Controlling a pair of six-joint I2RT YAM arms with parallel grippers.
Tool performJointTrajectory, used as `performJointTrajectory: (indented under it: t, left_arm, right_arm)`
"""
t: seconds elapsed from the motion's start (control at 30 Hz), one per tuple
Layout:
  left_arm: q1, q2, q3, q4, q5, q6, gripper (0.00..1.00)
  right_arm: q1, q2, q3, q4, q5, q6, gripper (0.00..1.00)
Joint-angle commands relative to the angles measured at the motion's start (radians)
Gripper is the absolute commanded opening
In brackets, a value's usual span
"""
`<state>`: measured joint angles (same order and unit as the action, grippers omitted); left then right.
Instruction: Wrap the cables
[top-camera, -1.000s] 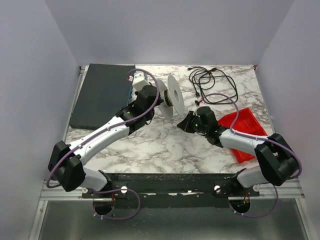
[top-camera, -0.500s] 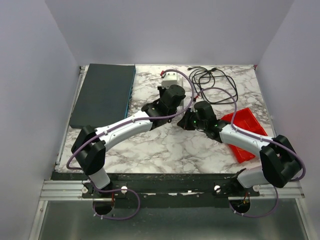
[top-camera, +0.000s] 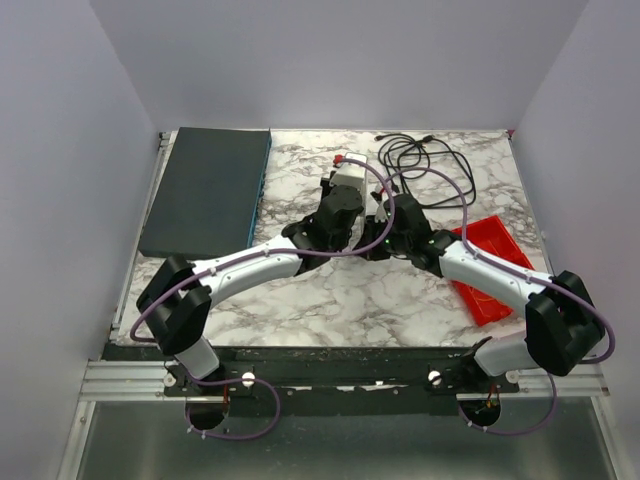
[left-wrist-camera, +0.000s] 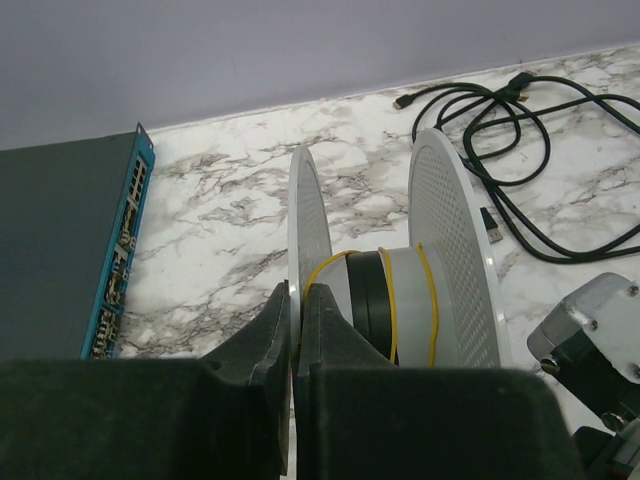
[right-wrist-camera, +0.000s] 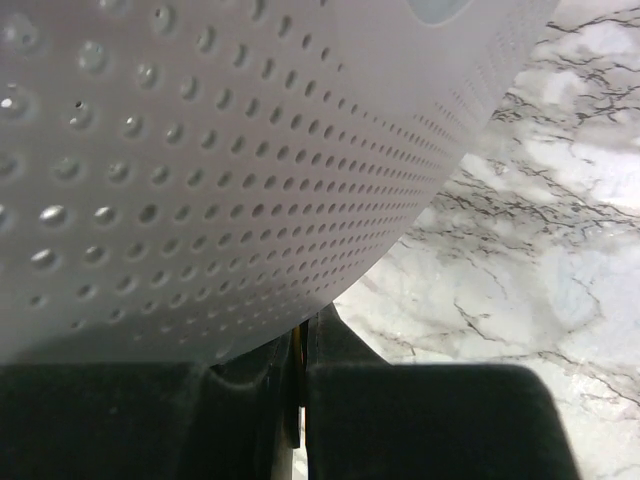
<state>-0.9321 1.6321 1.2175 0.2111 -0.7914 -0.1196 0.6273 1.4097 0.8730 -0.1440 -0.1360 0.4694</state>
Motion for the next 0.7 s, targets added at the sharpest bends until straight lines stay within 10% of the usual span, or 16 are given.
performJointTrajectory:
  t: [0.0,0.67]
  left_arm:
    - [-0.01,-0.065,-0.065,0.077,0.044,0.151,0.0]
    - [0.025,-0.03,0.03,-0.279,0.064,-0.062,0.0]
  right_arm:
    - [-0.007,-0.037,0.064,0.001,-0.063,-0.029,0.01]
    - [-0.008,-0.101,-0.018,0.096,-0.069,0.023,0.05]
